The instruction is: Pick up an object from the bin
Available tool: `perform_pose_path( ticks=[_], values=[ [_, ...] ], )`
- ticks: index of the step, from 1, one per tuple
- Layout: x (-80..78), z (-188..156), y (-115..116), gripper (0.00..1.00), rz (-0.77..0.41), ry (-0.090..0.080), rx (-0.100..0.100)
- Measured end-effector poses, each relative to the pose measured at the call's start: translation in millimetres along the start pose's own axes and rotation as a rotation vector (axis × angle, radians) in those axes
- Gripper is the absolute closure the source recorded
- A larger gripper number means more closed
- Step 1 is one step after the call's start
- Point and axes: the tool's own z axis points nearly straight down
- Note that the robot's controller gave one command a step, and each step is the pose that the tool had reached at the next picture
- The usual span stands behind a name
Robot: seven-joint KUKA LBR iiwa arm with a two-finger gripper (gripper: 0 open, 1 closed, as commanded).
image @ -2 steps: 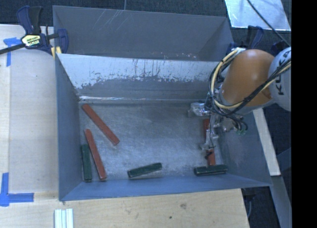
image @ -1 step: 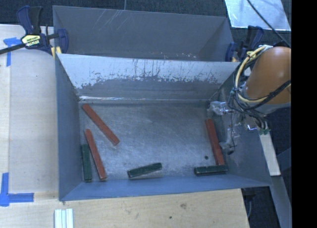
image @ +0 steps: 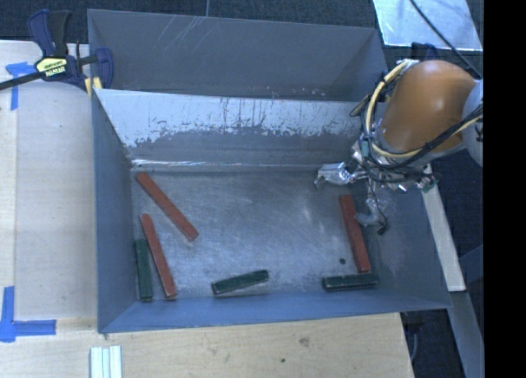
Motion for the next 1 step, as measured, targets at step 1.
perform_pose_path(
  ticks=[1],
  values=[
    [7.0, -3.7, 32.3, 0.00, -0.520, -0.025, -0.006]
  ],
)
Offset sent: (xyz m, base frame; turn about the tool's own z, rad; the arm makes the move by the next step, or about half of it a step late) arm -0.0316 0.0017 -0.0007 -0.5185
